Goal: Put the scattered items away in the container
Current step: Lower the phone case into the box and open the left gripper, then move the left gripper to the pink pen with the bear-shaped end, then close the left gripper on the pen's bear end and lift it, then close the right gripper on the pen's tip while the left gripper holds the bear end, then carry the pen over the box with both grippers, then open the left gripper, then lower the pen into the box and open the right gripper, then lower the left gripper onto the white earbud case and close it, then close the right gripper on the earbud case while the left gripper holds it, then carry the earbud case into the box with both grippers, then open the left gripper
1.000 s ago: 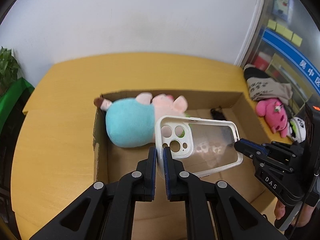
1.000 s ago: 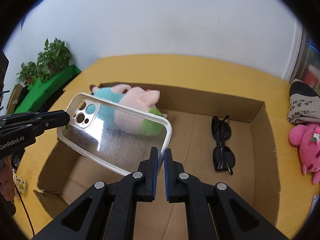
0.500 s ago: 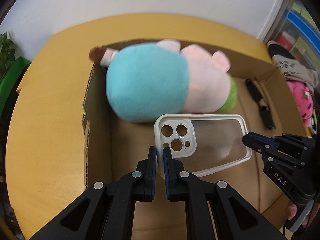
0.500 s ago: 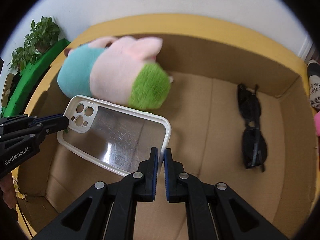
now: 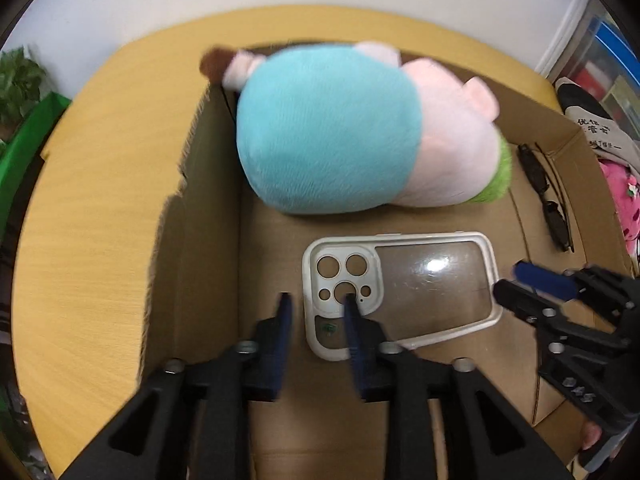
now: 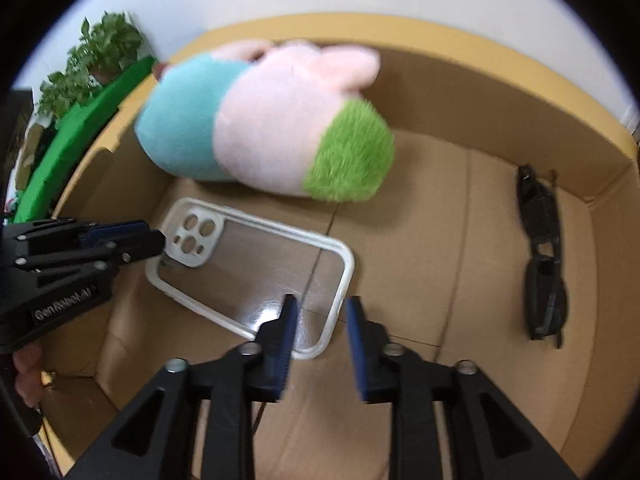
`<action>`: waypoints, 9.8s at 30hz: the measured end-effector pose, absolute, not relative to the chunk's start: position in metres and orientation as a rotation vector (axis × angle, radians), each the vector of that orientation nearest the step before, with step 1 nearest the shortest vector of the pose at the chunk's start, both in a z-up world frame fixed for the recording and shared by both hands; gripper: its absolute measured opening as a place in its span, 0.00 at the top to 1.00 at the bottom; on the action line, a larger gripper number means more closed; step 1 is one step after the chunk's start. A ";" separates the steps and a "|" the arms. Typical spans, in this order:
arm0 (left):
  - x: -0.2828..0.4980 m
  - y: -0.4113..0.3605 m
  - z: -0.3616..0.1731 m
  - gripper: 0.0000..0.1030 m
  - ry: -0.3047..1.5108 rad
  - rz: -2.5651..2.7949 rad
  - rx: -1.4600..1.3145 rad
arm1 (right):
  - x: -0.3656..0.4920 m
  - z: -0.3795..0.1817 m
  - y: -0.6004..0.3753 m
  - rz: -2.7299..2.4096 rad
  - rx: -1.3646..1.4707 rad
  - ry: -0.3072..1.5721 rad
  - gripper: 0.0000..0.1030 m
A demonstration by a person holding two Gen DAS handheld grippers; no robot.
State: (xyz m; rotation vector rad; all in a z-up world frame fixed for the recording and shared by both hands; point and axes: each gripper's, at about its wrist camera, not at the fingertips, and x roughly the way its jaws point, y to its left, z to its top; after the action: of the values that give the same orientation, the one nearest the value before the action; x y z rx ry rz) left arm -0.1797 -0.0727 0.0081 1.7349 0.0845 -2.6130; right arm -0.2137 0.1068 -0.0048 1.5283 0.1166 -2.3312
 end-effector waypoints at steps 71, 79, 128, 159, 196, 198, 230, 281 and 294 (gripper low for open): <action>0.143 0.140 -0.034 0.66 -0.255 -3.009 1.911 | 0.076 -0.027 0.241 -2.452 1.556 -0.211 0.29; 0.140 0.136 -0.033 0.78 -0.169 -2.975 1.943 | 0.074 -0.036 0.232 -2.351 1.569 -0.278 0.27; 0.122 0.133 0.046 0.78 0.043 -3.250 1.565 | 0.028 0.115 0.188 -2.509 1.055 -0.132 0.91; -0.163 0.117 0.075 0.78 0.225 -3.028 1.798 | -0.260 0.132 0.210 -2.381 1.285 -0.252 0.91; -0.220 0.096 -0.002 0.41 0.374 -2.689 2.158 | -0.342 0.010 0.210 -2.283 1.559 -0.389 0.64; -0.203 0.092 0.013 0.39 0.318 -2.752 2.087 | -0.326 0.035 0.216 -2.320 1.497 -0.369 0.60; 0.016 -0.011 -0.005 0.01 0.061 -2.839 1.323 | 0.058 0.103 0.194 -2.775 0.966 0.155 0.23; 0.132 0.064 -0.020 0.54 -0.671 -3.369 1.613 | 0.092 -0.024 0.111 -2.046 1.352 0.284 0.60; 0.077 0.048 0.096 0.54 -0.834 -3.419 1.220 | 0.035 0.092 0.110 -2.176 1.096 0.335 0.60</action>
State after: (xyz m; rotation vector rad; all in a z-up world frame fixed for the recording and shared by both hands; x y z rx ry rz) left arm 0.0772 0.0477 0.0962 1.2203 -0.8338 -3.4188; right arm 0.0351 0.1103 0.0922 1.0961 0.3355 -2.1758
